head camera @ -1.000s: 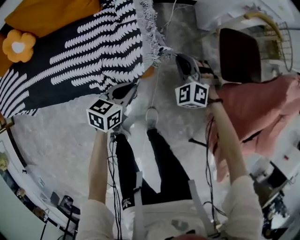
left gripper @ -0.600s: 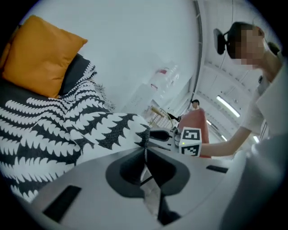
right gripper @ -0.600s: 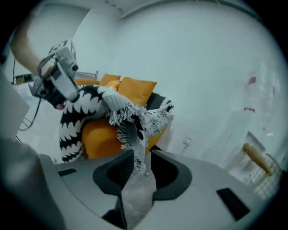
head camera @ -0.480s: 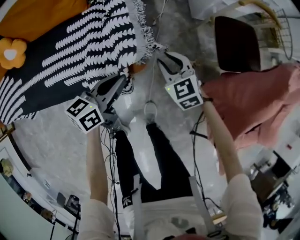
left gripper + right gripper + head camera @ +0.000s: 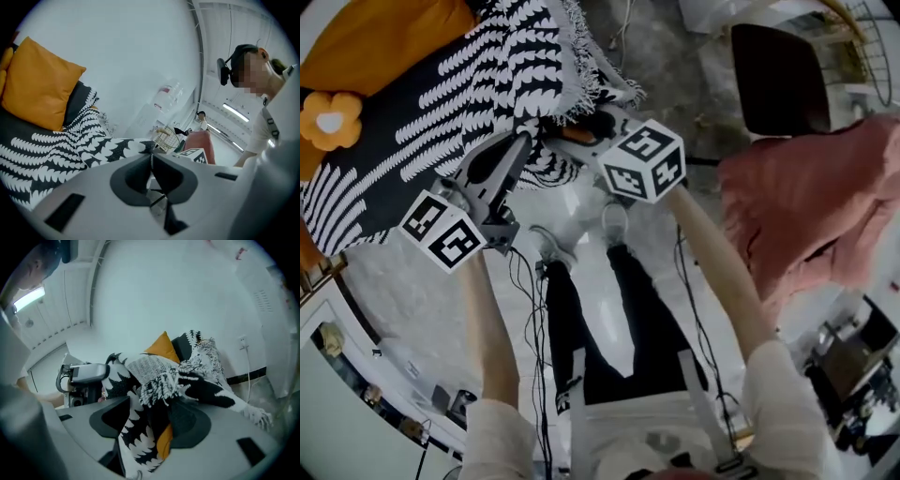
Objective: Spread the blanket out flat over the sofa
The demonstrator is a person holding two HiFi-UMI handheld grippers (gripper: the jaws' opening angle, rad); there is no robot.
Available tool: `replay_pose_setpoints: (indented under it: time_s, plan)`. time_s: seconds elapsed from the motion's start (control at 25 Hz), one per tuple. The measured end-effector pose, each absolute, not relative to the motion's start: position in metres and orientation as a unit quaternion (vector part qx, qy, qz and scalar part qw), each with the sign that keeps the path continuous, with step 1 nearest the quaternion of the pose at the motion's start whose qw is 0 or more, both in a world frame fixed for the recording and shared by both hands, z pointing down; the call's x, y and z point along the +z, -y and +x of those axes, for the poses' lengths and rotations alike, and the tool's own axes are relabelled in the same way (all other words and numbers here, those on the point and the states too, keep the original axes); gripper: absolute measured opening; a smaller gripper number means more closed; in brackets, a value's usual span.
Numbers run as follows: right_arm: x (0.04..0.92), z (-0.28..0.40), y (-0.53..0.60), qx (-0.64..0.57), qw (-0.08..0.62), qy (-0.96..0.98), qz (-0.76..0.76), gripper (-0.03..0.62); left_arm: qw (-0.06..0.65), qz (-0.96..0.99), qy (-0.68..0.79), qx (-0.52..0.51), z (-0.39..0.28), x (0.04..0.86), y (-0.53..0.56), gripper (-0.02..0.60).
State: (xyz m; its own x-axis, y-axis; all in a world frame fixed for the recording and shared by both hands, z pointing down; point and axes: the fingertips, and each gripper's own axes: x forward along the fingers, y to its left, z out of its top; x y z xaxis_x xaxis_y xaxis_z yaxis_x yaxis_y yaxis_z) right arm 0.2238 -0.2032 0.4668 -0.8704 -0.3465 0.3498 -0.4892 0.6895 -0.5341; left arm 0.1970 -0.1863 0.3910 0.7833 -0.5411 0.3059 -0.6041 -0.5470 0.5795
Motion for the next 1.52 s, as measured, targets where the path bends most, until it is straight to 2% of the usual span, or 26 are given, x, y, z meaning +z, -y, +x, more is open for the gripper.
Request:
replay_pose_setpoints:
  time_s: [0.24,0.28,0.32,0.36,0.4,0.64,0.8,0.92,1.12,1.24,1.4,1.52]
  plan:
    - [0.44,0.231,0.222,0.225,0.105,0.936,0.25,0.225,0.355,0.881,0.31,0.048,0.202,0.384,0.179,0.015]
    - [0.435,0.232,0.224,0.218,0.1,0.936,0.257,0.21,0.357,0.881,0.304,0.056,0.204,0.386,0.175,0.015]
    - [0.431,0.234,0.226,0.214,0.094,0.936,0.263,0.143,0.358,0.882,0.299,0.067,0.208,0.39,0.171,0.015]
    - [0.428,0.237,0.225,0.21,0.094,0.937,0.262,0.05,0.356,0.883,0.297,0.076,0.213,0.395,0.168,0.015]
    - [0.427,0.243,0.222,0.209,0.101,0.939,0.253,0.012,0.355,0.883,0.297,0.082,0.219,0.398,0.165,0.015]
    - [0.42,0.337,0.178,0.237,0.152,0.944,0.174,0.009,0.315,0.899,0.277,0.126,0.269,0.404,0.142,0.017]
    - [0.448,0.361,0.182,0.233,0.254,0.922,0.176,0.007,0.273,0.905,0.258,0.2,0.282,0.44,0.148,0.017]
    - [0.494,0.377,0.181,0.278,0.318,0.888,0.181,0.006,0.298,0.892,0.249,0.232,0.293,0.476,0.152,0.017]
    - [0.561,0.395,0.185,0.323,0.373,0.847,0.198,0.006,0.357,0.867,0.253,0.239,0.314,0.513,0.164,0.017]
    - [0.602,0.388,0.19,0.32,0.404,0.833,0.199,0.006,0.364,0.86,0.269,0.234,0.318,0.532,0.171,0.017]
    - [0.641,0.369,0.189,0.308,0.425,0.827,0.2,0.008,0.349,0.86,0.288,0.236,0.317,0.548,0.172,0.017]
    - [0.646,0.368,0.19,0.298,0.421,0.828,0.22,0.008,0.365,0.858,0.289,0.217,0.32,0.549,0.169,0.017]
